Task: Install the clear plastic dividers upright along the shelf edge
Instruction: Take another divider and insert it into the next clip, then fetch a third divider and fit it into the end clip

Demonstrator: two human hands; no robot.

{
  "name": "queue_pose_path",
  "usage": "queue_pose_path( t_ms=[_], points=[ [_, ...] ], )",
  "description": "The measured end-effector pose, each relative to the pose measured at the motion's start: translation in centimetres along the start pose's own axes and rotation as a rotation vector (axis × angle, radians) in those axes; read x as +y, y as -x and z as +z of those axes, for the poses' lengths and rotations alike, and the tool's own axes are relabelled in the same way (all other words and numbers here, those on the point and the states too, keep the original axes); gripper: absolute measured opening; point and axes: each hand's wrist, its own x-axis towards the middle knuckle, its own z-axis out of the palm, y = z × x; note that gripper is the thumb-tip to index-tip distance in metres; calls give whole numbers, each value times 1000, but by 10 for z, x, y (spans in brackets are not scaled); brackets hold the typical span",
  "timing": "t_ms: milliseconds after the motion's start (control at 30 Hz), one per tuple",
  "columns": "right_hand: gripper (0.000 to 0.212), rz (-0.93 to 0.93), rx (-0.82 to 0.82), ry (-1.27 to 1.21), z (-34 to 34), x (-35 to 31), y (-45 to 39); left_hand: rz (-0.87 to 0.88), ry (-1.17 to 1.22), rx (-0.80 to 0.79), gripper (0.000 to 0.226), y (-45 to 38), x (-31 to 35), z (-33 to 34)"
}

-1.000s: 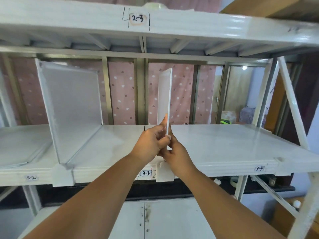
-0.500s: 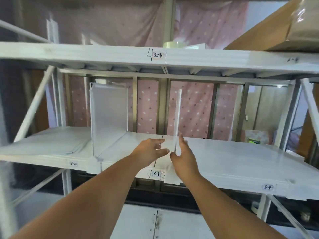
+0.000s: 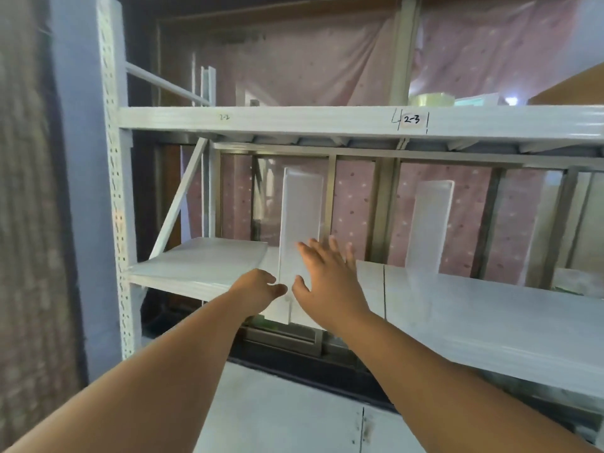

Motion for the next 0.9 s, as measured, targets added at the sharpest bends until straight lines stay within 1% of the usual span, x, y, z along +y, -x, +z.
queue_pose_path(
  t_ms=[33, 100, 233, 333, 400, 500, 667, 733, 867, 900],
  points=[
    [61, -40, -35, -17, 8, -16, -10, -41, 0, 0, 49, -3, -17, -9],
    [58, -119, -103, -33, 24, -44, -29, -149, 44, -4, 40, -7, -51, -28],
    [62, -179, -279, -46, 60, -89, -68, -255, 204, 74, 40, -8, -123, -61],
    [65, -161, -407, -15, 84, -111, -93, -279, 288, 80, 38, -8, -169, -82],
    [63, -128, -459, 10, 101, -119, -110, -267, 260, 93, 39, -7, -193, -95],
    [57, -51, -519, 27, 123, -123, -134, -286, 258, 67, 46, -9, -220, -108],
    [53, 27, -577, 34, 161, -122, -173, -353, 395, 67, 53, -33, -265, -114],
    [60, 49, -598, 27, 177, -121, -185, -397, 477, 72, 56, -43, -277, -114],
    [87, 36, -633, 37, 207, -119, -197, -459, 597, 47, 62, -62, -292, -107],
    [90, 30, -635, 40, 214, -119, -199, -456, 623, 38, 62, -67, -294, -105]
  ],
)
